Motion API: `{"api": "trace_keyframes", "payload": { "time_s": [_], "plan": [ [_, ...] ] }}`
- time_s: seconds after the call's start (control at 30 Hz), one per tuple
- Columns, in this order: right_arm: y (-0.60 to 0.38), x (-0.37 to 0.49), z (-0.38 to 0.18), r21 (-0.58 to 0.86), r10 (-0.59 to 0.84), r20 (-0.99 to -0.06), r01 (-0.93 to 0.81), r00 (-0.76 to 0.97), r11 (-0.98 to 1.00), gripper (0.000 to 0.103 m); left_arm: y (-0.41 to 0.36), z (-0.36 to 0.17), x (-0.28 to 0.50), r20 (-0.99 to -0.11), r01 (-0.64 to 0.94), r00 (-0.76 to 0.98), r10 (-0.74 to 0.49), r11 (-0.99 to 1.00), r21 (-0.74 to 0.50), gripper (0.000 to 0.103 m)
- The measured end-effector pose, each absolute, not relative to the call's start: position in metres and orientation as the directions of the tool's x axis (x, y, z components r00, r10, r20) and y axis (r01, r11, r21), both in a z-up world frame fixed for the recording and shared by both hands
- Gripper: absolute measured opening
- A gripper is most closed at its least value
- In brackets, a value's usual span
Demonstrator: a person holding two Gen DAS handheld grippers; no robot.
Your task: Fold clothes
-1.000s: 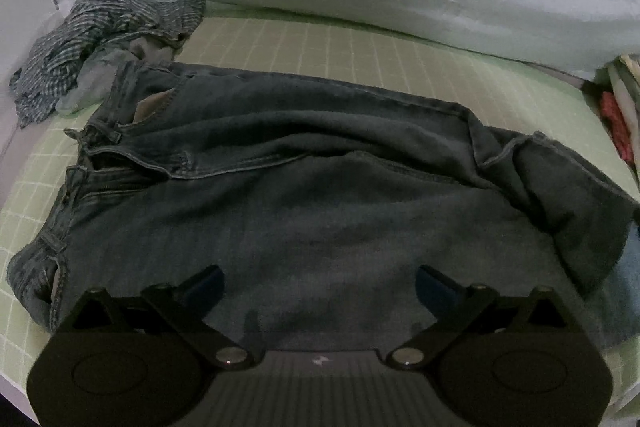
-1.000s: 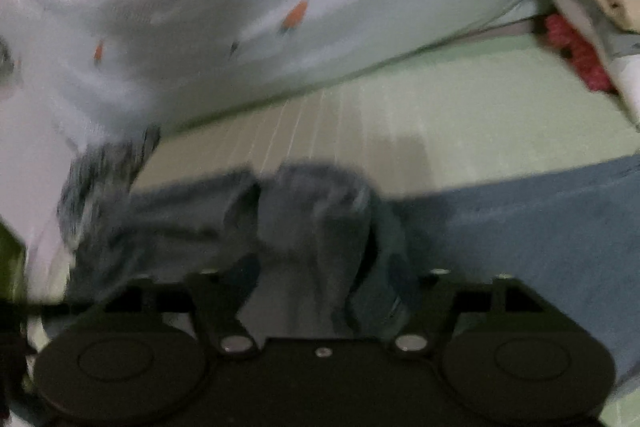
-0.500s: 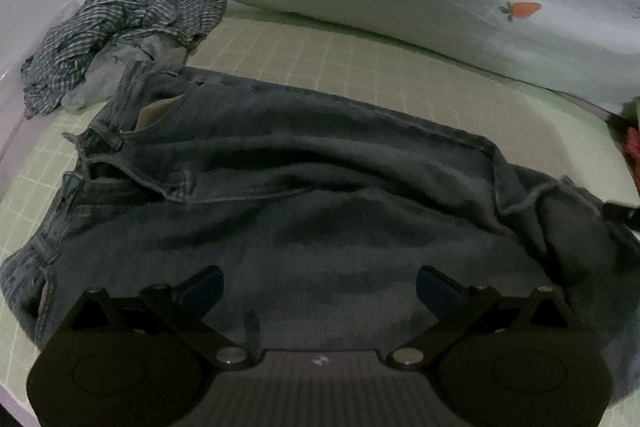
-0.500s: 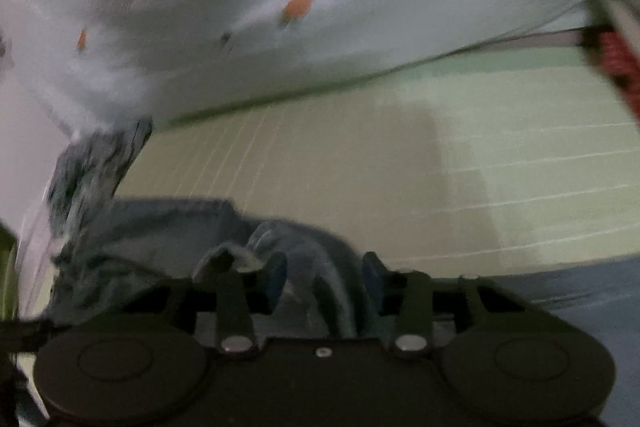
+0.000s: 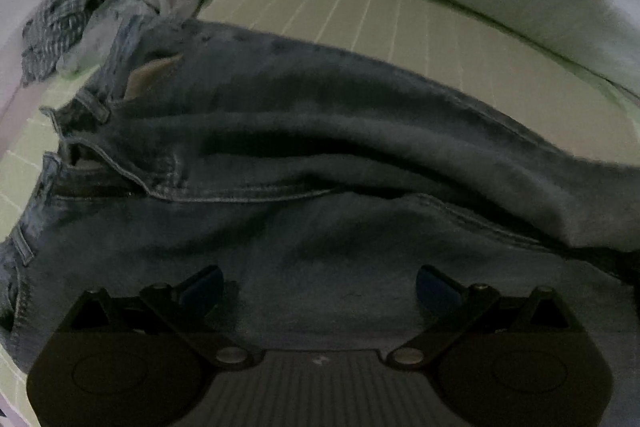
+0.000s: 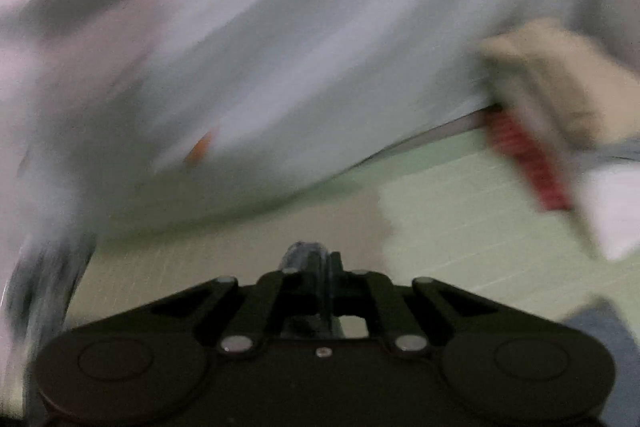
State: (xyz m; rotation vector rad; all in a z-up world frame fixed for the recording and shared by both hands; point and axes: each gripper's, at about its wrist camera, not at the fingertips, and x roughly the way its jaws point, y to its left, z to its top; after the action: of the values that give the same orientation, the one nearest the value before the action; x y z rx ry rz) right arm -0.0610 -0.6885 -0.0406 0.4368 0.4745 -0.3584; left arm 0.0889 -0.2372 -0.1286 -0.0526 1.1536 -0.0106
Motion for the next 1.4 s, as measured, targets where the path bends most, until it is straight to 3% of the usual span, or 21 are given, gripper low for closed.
{"api": "trace_keyframes", "payload": {
  "time_s": [0.23, 0.37, 0.4, 0.43, 0.47, 0.57, 0.6, 0.8, 0.97, 1.2, 1.27, 1.33, 1.4],
  "plan": [
    [-0.731, -0.062, -0.012, 0.175, -0.551, -0.436, 0.668, 0.711, 0.724, 0.004, -0.236, -0.136, 0.1, -0.919, -0.02, 0.392, -0.029, 0.999, -0.041, 0.101],
    [-0.76, -0.009, 0.0, 0.203, -0.606, -0.405, 0.713, 0.685, 0.671, 0.006, -0.232, -0.138, 0.108, -0.918, -0.017, 0.395, -0.028, 0.999, -0.038, 0.101],
    [-0.763, 0.002, 0.002, 0.234, -0.579, -0.399, 0.689, 0.711, 0.686, 0.016, -0.232, -0.138, 0.11, -0.919, -0.021, 0.392, -0.028, 0.999, -0.04, 0.101],
    [-0.767, 0.013, 0.003, 0.264, -0.551, -0.393, 0.664, 0.736, 0.699, 0.042, -0.231, -0.139, 0.112, -0.92, -0.026, 0.39, -0.028, 0.999, -0.042, 0.101],
    [-0.771, 0.024, 0.004, 0.294, -0.523, -0.385, 0.638, 0.761, 0.712, 0.052, -0.23, -0.139, 0.114, -0.922, -0.031, 0.387, -0.029, 0.999, -0.044, 0.101],
    [-0.773, 0.022, -0.009, 0.312, -0.541, -0.399, 0.664, 0.74, 0.679, 0.061, -0.227, -0.14, 0.115, -0.921, -0.038, 0.388, -0.025, 0.998, -0.043, 0.101],
    [-0.775, 0.018, -0.019, 0.313, -0.547, -0.429, 0.687, 0.719, 0.656, 0.066, -0.227, -0.142, 0.115, -0.922, -0.039, 0.385, -0.025, 0.998, -0.043, 0.101],
    [-0.796, -0.019, -0.105, 0.263, -0.489, -0.714, 0.839, 0.501, 0.476, 0.066, -0.239, -0.148, 0.116, -0.93, 0.011, 0.368, 0.002, 1.0, 0.006, 0.103],
    [-0.798, -0.028, -0.146, 0.166, -0.479, -0.792, 0.889, 0.378, 0.426, 0.071, -0.245, -0.147, 0.118, -0.934, 0.03, 0.357, 0.001, 0.999, 0.013, 0.103],
    [-0.801, -0.009, -0.161, 0.103, -0.479, -0.802, 0.873, 0.356, 0.476, 0.077, -0.247, -0.131, 0.125, -0.919, 0.067, 0.394, 0.013, 0.997, 0.043, 0.103],
    [-0.797, -0.002, -0.161, 0.064, -0.484, -0.794, 0.842, 0.368, 0.536, 0.073, -0.245, -0.119, 0.129, -0.903, 0.076, 0.429, 0.005, 0.996, 0.042, 0.103],
    [-0.793, 0.003, -0.161, 0.032, -0.481, -0.787, 0.804, 0.386, 0.594, 0.042, -0.243, -0.106, 0.136, -0.881, 0.075, 0.472, 0.001, 0.996, 0.041, 0.103],
    [-0.79, 0.002, -0.158, 0.021, -0.461, -0.787, 0.764, 0.41, 0.645, 0.026, -0.243, -0.098, 0.144, -0.868, 0.07, 0.497, 0.009, 0.996, 0.05, 0.103]
  ]
}}
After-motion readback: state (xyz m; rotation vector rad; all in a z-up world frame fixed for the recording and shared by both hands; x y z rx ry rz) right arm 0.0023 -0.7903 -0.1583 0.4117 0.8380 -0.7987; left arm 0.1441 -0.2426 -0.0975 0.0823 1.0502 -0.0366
